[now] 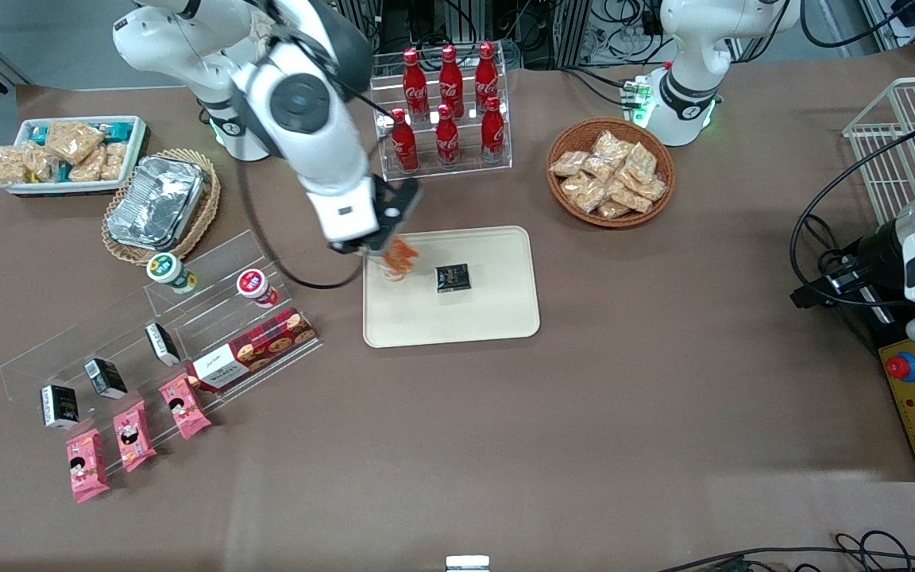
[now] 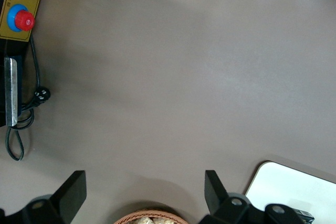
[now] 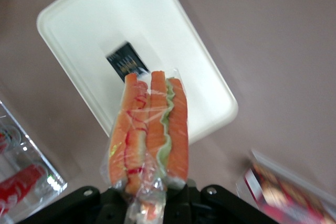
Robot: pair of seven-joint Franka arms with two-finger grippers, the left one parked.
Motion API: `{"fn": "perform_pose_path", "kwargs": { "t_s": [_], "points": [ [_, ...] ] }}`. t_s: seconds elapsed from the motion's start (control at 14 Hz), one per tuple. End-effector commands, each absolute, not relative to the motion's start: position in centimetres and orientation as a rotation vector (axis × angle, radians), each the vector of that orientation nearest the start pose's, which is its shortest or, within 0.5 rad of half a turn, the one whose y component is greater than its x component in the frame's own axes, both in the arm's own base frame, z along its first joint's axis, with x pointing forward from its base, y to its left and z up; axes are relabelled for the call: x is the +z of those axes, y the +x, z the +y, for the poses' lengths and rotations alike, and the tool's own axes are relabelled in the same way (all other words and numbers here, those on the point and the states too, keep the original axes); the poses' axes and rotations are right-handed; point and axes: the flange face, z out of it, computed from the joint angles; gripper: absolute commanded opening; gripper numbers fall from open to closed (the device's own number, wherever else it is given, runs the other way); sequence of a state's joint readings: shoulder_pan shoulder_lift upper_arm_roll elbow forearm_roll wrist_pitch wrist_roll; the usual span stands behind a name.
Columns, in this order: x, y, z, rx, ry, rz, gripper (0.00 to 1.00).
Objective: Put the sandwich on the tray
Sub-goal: 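Lower the sandwich onto the beige tray beside the black packet and open the gripper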
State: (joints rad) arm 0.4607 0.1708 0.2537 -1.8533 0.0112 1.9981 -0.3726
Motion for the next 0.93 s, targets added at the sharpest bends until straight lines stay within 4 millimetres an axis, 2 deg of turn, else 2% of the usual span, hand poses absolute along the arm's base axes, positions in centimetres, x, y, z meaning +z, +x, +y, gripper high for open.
{"fn": "perform_pose_path", "kwargs": {
  "t_s": [0.0,0.14,0.21,0.36,0.71,0.86],
  "points": [
    [38.9,46.6,41.9,-0.028,-2.564,-1.718,0.00],
    [35.6,47.2,43.4,-0.107,-2.541,-1.836,0.00],
    [33.0,47.5,43.9,-0.122,-2.523,-1.892,0.00],
    [29.3,47.8,44.7,-0.162,-2.423,-2.050,0.00],
    [24.2,48.0,45.5,-0.234,-2.330,-2.186,0.00],
    [23.3,48.2,45.8,-0.237,-2.321,-2.200,0.00]
  ]
}}
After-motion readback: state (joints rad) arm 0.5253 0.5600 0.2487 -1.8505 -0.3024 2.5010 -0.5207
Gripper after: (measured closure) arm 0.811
